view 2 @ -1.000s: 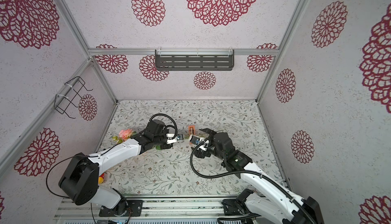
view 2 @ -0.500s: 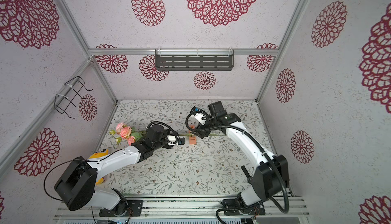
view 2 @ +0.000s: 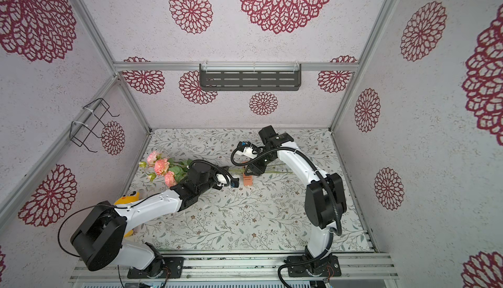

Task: Wrap bouquets with tape
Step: Wrap the tape around the bouquet.

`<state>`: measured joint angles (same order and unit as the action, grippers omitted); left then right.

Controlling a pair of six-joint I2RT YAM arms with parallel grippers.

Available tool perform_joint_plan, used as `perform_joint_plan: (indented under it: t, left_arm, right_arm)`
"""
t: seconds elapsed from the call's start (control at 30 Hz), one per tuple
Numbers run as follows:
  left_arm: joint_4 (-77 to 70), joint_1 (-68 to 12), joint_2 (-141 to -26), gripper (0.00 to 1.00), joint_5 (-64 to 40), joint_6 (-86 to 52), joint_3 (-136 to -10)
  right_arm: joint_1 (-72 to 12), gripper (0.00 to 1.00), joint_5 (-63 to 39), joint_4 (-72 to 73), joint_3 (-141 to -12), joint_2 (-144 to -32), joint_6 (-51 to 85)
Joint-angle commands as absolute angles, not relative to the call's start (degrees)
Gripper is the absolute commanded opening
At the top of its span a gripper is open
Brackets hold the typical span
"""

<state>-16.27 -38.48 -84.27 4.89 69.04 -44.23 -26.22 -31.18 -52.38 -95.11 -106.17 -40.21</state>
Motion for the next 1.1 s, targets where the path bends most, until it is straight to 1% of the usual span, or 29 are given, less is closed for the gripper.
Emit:
perform_joint_plan:
  t: [0.0,0.07,0.2,0.27,0.3,0.33,0.37,0.4,0.47,0.5,0.6,0.73,0.83,0.93,1.07]
  left_arm:
    - [-20.4,-39.4,-84.2,0.00,5.1,71.1,-44.6]
    - [-19.8,-39.5,-84.1,0.00,4.8,70.7,-44.8]
    - [-19.4,-39.5,-83.4,0.00,4.4,69.0,-45.0]
    - [-19.0,-39.5,-82.8,0.00,4.2,66.7,-45.0]
    - [-19.4,-39.4,-82.4,0.02,4.2,65.1,-44.8]
    - [-18.8,-39.5,-81.7,0.07,3.5,63.5,-44.7]
    - [-17.5,-39.4,-80.7,0.15,3.1,61.7,-44.7]
    - [-16.9,-39.5,-79.8,0.26,2.8,59.0,-44.7]
    - [-12.4,-39.4,-77.2,0.37,2.4,54.9,-45.2]
    - [-10.4,-39.3,-75.4,0.44,1.7,52.4,-45.2]
    - [-3.4,-38.4,-69.7,0.55,-3.3,46.6,-44.9]
    - [2.8,-36.3,-63.4,0.61,-12.2,42.2,-43.9]
    - [2.1,-35.0,-62.2,0.64,-12.3,41.1,-43.2]
    - [4.7,-33.3,-64.9,0.67,-13.1,41.4,-45.3]
    - [10.6,-31.8,-72.5,0.68,-16.4,42.7,-50.7]
  right_arm:
    - [-25.9,0.45,-30.4,-55.0,-97.0,-106.7,-42.6]
    - [-26.0,0.37,-30.0,-54.0,-96.9,-106.6,-42.4]
    - [-26.3,0.10,-26.0,-46.0,-92.5,-103.6,-40.1]
    - [-26.6,0.04,-22.6,-39.9,-88.7,-101.3,-38.8]
    - [-27.0,0.00,-21.1,-36.4,-86.1,-99.6,-38.5]
    - [-27.2,0.00,-19.4,-33.5,-84.2,-98.3,-38.4]
    - [-27.5,0.00,-17.6,-30.0,-82.2,-96.7,-37.9]
    - [-27.9,0.00,-16.1,-27.3,-80.0,-94.7,-37.7]
    - [-28.3,0.00,-13.4,-22.7,-76.8,-92.0,-38.8]
    - [-28.7,0.00,-12.5,-21.3,-75.6,-90.8,-39.7]
    - [-30.0,0.00,-10.3,-16.2,-71.1,-87.8,-43.0]
    - [-32.8,0.00,-5.5,-10.7,-65.7,-85.6,-46.2]
    - [-35.3,0.00,-3.6,-0.4,-58.1,-81.7,-48.5]
    - [-37.4,0.00,-3.1,10.9,-50.4,-77.2,-50.1]
    - [-41.0,0.00,2.3,23.0,-41.5,-73.9,-54.4]
